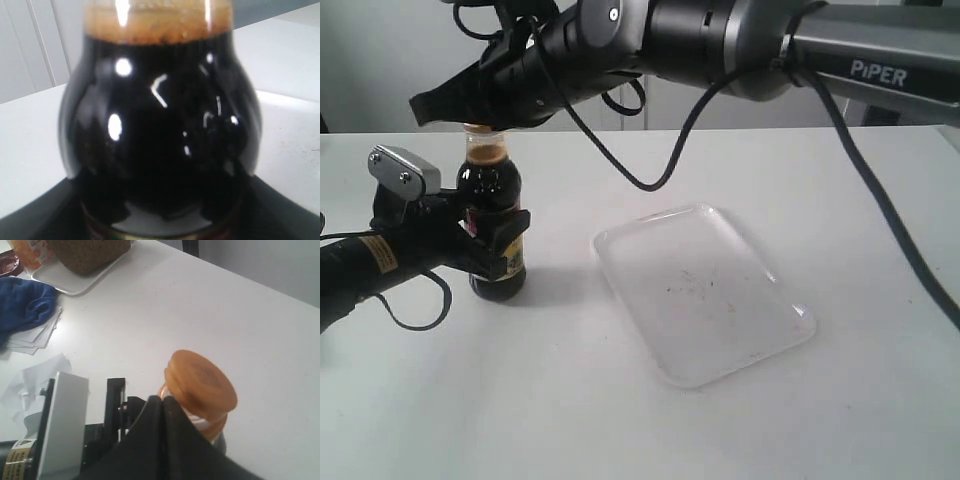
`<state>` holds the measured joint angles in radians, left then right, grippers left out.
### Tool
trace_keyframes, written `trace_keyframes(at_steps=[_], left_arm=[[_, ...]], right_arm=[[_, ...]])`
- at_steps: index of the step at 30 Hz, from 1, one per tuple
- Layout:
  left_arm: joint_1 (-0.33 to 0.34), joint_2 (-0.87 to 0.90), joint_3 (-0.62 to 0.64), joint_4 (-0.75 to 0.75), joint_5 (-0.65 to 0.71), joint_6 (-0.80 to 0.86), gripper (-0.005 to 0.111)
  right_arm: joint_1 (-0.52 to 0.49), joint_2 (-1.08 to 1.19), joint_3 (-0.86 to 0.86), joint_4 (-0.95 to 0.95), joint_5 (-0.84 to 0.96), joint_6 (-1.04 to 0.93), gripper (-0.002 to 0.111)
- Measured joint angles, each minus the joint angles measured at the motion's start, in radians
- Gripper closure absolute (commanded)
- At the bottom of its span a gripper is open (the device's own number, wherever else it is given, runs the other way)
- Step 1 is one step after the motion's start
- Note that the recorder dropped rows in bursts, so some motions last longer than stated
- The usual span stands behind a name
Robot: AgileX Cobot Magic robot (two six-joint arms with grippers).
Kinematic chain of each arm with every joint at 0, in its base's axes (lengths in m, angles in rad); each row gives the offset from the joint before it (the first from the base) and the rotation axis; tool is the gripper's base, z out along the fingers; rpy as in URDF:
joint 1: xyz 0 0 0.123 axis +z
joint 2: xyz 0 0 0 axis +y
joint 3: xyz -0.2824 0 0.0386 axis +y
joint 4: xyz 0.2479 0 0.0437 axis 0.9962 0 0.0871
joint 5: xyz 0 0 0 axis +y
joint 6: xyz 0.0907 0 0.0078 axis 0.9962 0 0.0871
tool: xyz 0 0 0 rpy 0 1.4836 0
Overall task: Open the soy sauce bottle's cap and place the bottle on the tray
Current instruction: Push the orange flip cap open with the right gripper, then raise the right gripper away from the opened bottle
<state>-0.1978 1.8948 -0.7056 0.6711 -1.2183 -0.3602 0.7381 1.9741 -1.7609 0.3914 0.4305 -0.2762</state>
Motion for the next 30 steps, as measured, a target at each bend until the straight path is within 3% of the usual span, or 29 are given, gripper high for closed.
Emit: trace_keyframes(at_steps=[18, 30], left_arm=[[0.0, 0.0, 0.008, 0.022, -0.018, 0.065, 0.107], [0.0, 0.0, 0.008, 0.02, -0.018, 0.067, 0.107]], right_arm=[[-0.108, 0.0, -0.002, -0.02, -0.143, -0.002, 0.108], [-0.197, -0.038, -0.002, -0.146, 0.109, 0.004, 0.108]])
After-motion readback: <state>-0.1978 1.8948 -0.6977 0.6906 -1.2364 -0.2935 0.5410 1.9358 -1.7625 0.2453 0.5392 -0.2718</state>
